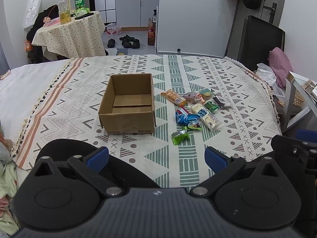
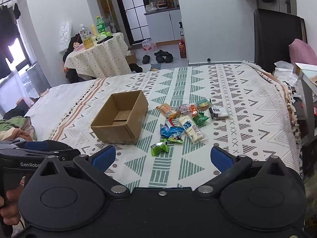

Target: Organize snacks

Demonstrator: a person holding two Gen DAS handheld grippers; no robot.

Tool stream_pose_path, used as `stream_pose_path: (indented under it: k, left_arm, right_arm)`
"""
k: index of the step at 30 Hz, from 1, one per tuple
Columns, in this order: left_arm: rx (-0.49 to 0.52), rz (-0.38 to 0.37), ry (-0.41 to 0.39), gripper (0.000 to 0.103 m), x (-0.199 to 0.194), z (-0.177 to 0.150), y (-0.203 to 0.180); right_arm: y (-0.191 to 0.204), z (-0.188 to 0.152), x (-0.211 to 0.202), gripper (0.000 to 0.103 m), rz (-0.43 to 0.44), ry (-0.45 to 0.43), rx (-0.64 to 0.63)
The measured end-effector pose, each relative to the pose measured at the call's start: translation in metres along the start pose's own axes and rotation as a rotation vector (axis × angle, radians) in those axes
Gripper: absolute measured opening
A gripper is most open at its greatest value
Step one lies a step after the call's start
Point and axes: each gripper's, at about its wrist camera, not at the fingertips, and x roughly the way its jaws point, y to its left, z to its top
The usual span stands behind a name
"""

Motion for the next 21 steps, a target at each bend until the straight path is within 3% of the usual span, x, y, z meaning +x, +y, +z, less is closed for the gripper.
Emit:
stream_pose_path:
  k: [21]
  left_arm:
    - [-0.008,-0.011,0.000,0.103,0.002,0.000,-0.001]
  right_arm:
    - [0.011,-0.004,0.004,0.103,-0.004,0.030,-0.051]
